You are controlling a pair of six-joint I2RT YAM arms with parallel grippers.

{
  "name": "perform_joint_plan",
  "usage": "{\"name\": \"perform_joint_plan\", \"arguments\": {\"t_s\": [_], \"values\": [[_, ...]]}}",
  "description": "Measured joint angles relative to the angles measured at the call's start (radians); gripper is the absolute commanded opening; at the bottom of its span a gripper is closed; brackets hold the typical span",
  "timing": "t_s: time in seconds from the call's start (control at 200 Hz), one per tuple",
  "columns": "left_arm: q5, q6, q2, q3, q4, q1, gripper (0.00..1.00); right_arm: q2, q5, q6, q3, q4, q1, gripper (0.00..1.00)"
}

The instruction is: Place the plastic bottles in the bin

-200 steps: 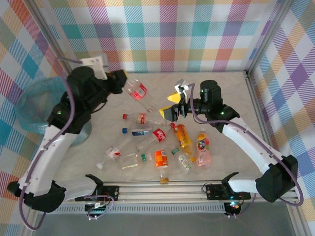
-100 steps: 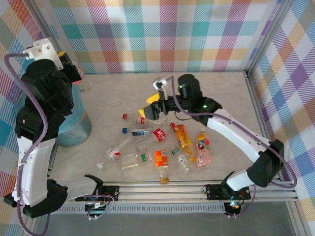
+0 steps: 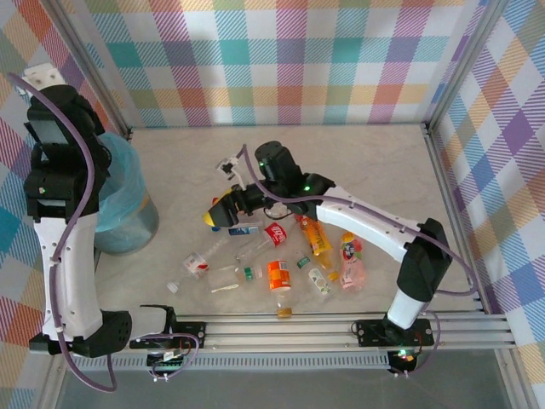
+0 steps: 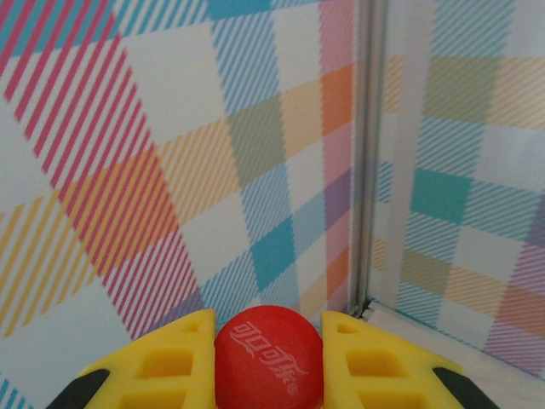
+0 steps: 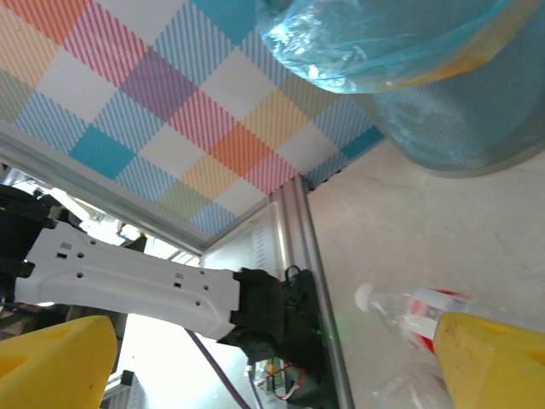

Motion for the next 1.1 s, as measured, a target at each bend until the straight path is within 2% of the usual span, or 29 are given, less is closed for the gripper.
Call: {"name": "perform_joint_plan", "arguments": {"t_s": [0.21, 0.395, 0.5, 0.565, 0.625, 0.675, 0.71, 0.75, 0.78, 0.89, 1.1], "values": [[0.112, -0.063, 0.0, -0.104, 0.0, 0.134, 0.0, 0.066, -0.018, 0.011, 0.099, -0.026, 0.075, 0.96], [0.221, -0.13, -0.013, -0.366, 0.037, 0.24, 0.0, 0.087, -0.02, 0.02, 0.117, -0.043, 0.08, 0.95], [0.266, -0.155, -0.009, -0.444, 0.03, 0.267, 0.0, 0.09, -0.016, 0.02, 0.117, -0.053, 0.08, 0.95], [0.312, -0.173, -0.026, -0.51, 0.082, 0.283, 0.0, 0.09, -0.012, 0.02, 0.117, -0.061, 0.079, 0.95], [0.337, -0.183, -0.029, -0.557, 0.091, 0.296, 0.09, 0.09, -0.008, 0.02, 0.117, -0.07, 0.079, 0.95], [0.358, -0.188, -0.026, -0.588, 0.095, 0.308, 0.2, 0.093, -0.005, 0.02, 0.117, -0.077, 0.079, 0.95], [0.37, -0.192, -0.024, -0.603, 0.095, 0.314, 0.33, 0.095, -0.005, 0.02, 0.118, -0.082, 0.079, 0.95], [0.377, -0.193, -0.023, -0.615, 0.097, 0.324, 0.56, 0.1, -0.005, 0.019, 0.118, -0.09, 0.079, 0.95], [0.384, -0.198, -0.023, -0.617, 0.097, 0.329, 0.63, 0.103, -0.004, 0.019, 0.118, -0.095, 0.079, 0.95], [0.4, -0.207, -0.023, -0.595, 0.093, 0.336, 0.7, 0.106, 0.003, 0.016, 0.12, -0.119, 0.079, 0.95], [0.469, -0.207, -0.043, -0.407, 0.05, 0.336, 0.71, 0.093, 0.053, -0.033, 0.143, -0.182, 0.077, 0.95]]}}
